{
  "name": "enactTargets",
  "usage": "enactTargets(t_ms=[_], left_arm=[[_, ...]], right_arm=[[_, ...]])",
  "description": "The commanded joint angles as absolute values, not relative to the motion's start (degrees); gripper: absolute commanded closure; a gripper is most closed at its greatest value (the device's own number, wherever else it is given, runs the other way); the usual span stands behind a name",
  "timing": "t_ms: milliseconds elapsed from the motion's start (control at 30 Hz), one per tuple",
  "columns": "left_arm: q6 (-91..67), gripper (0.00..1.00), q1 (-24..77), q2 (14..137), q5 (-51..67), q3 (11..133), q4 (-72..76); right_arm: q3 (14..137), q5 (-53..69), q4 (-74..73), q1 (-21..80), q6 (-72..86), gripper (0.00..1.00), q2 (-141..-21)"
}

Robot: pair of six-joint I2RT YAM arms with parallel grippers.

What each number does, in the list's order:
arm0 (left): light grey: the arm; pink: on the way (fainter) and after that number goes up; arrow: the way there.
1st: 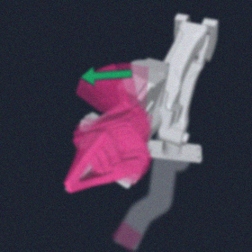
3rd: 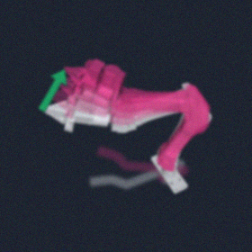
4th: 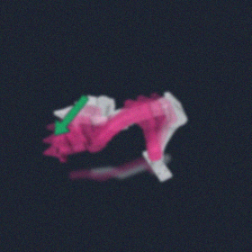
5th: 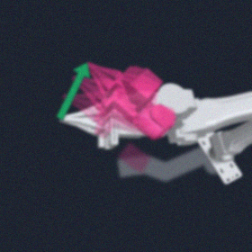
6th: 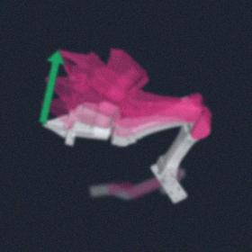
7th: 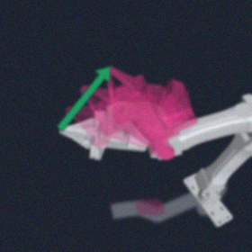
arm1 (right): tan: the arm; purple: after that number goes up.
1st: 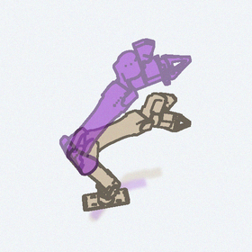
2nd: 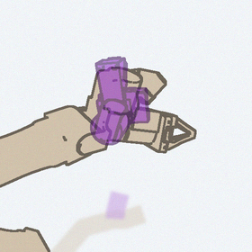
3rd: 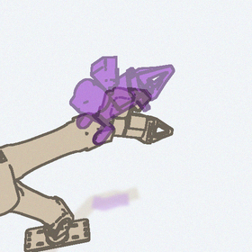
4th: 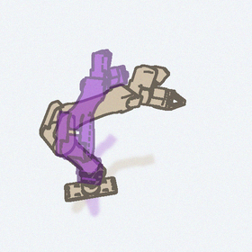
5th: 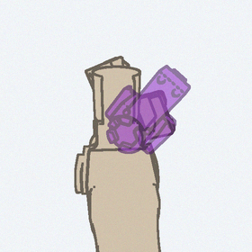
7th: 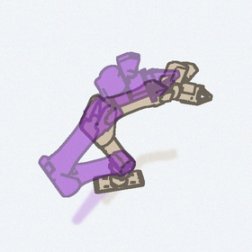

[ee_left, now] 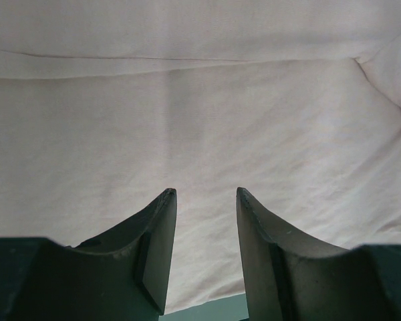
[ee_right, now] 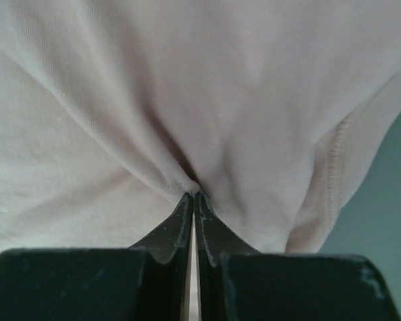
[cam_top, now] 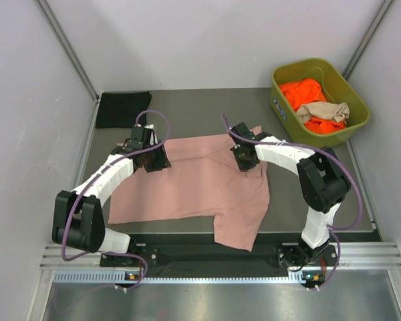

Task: Fold and stack the t-shirts
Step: Fold the tshirt

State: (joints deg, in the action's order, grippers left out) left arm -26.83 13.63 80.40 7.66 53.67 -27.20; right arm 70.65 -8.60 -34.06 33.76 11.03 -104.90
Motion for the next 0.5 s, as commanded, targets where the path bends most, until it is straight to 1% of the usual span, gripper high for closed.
enactTargets(t_ms=[0,233,467], left_arm=[[-24.96,0.54,13.71,80.77,7.03,55.11,-27.07],[-23.73,0.54,13.71,82.97,8.00,56.78,-27.16],[-22.85,0.54,13.71,84.02,8.53,57.48,-27.95]], right_arm=[[74.88,-13.79,-32.17,34.63,10.72,1.00,-105.12],[80.06,-14.77,-32.78,33.40,10.90,1.00,-105.91],[84.55,-15.12,-30.86,30.50,9.67,1.00,-110.56]])
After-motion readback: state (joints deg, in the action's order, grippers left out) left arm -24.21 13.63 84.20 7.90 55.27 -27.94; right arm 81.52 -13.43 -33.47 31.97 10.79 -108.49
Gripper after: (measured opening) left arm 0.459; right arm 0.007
